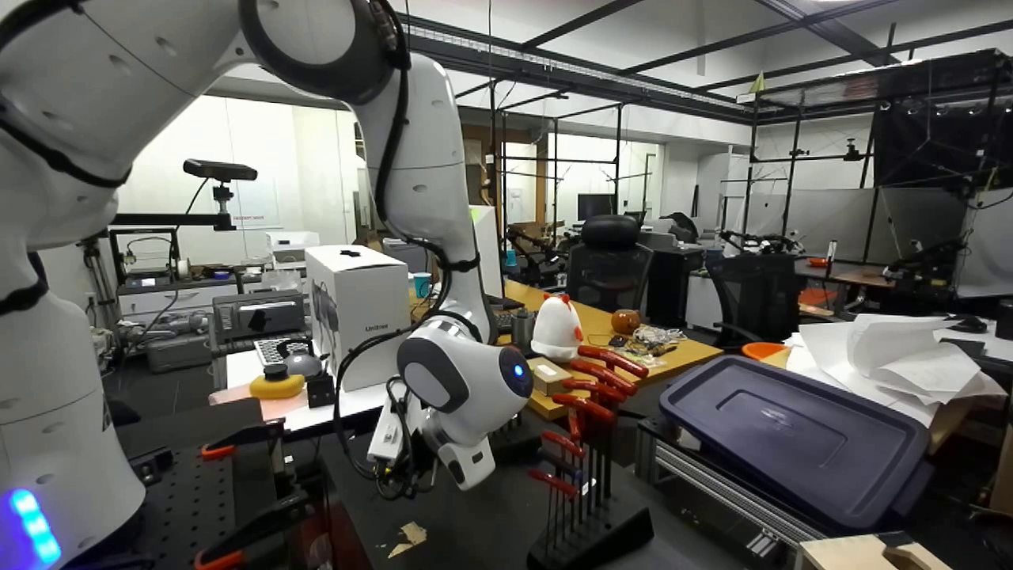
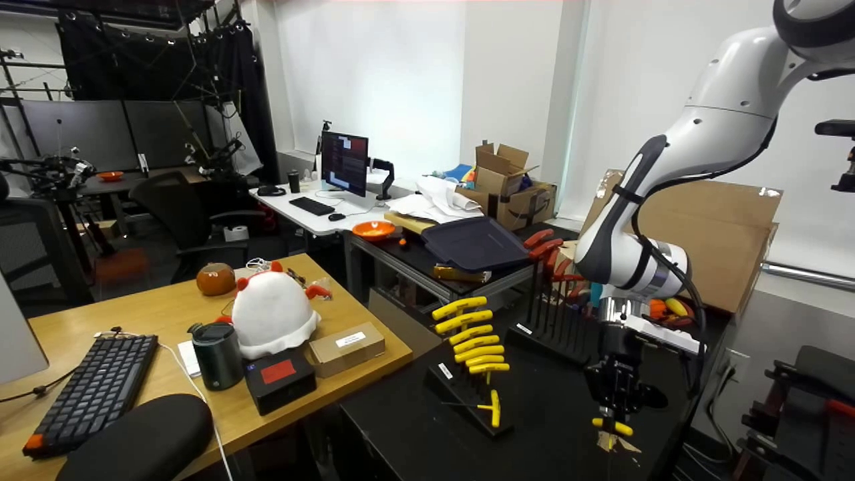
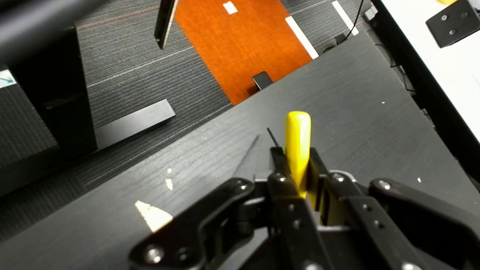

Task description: Remove two yellow wrenches from the stand.

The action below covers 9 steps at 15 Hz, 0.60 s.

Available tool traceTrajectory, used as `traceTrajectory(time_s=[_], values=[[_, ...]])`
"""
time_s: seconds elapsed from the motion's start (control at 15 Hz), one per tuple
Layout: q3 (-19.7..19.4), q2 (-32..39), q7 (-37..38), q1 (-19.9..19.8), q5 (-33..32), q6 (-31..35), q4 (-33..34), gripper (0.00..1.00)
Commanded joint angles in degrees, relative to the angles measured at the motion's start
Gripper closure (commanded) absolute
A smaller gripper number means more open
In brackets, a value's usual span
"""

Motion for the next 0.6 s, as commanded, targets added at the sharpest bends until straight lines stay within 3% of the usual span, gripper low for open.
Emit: traceTrajectory(time_s=[0.0,0.13,0.2,0.27,0.53], values=[[-1.3,-1.3,2.9,3.3,1.8,1.6,-0.2,0.96],[-1.9,-1.3,4.4,4.8,1.5,2.2,-0.1,0.94],[-2.3,-1.5,5.4,5.6,1.3,2.5,-0.2,0.59],[-2.6,-1.4,6.0,6.1,1.1,2.8,0.0,0.58],[-3.2,-2.0,8.1,8.0,0.8,3.9,-0.3,0.29]])
